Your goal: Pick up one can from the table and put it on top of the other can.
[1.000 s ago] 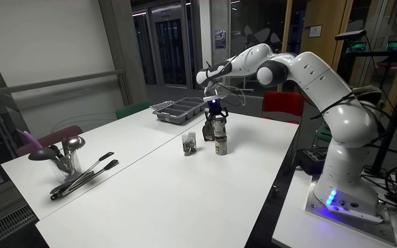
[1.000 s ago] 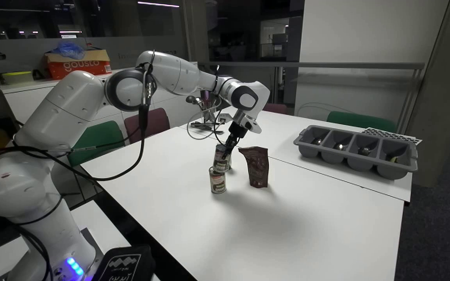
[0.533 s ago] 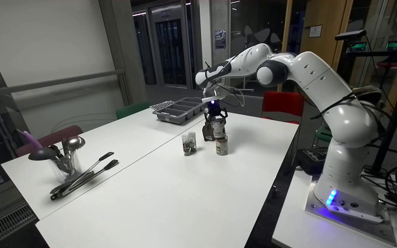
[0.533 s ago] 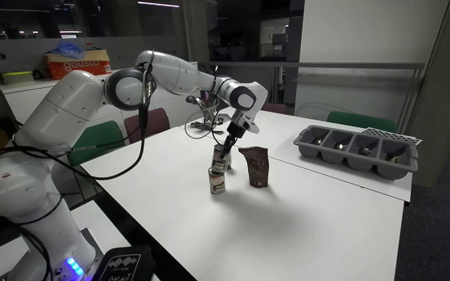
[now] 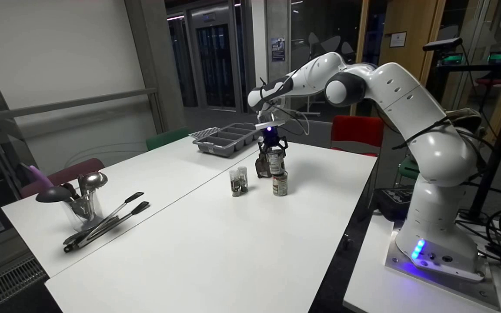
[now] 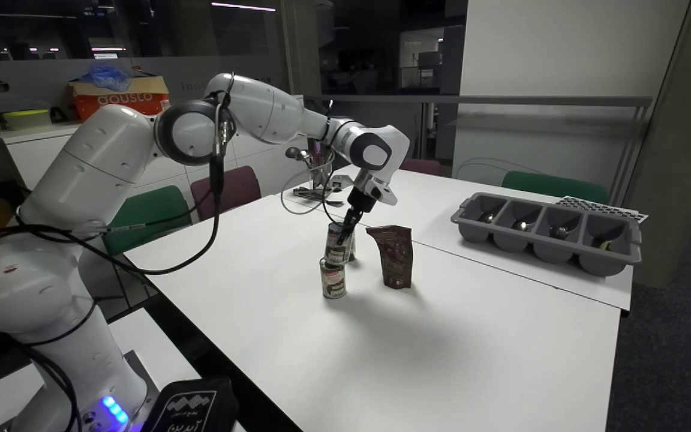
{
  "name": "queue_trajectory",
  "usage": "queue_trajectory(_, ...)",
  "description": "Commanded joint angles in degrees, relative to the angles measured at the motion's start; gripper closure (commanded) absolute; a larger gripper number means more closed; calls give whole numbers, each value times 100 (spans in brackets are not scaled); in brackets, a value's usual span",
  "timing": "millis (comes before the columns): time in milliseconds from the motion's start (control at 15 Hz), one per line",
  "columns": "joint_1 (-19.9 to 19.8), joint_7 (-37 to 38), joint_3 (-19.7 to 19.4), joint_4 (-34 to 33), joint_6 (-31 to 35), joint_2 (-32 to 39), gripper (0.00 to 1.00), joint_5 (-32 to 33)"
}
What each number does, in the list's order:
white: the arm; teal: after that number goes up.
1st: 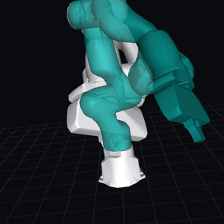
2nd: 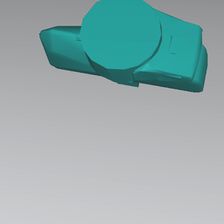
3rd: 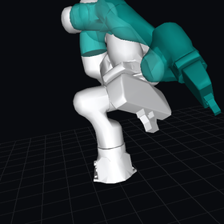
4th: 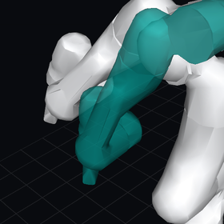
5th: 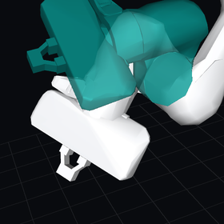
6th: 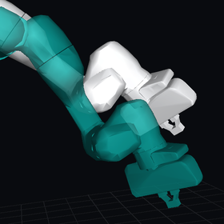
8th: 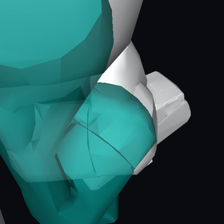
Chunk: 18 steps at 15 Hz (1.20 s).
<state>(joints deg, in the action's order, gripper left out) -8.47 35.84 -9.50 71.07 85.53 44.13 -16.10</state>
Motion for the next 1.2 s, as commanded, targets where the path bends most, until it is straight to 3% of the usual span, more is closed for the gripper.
queue_trajectory(0,75,107,-42,984,582,-594,43,-28)
queue_trajectory(1133,236,200,-50,2994,1898,-1879,43,44)
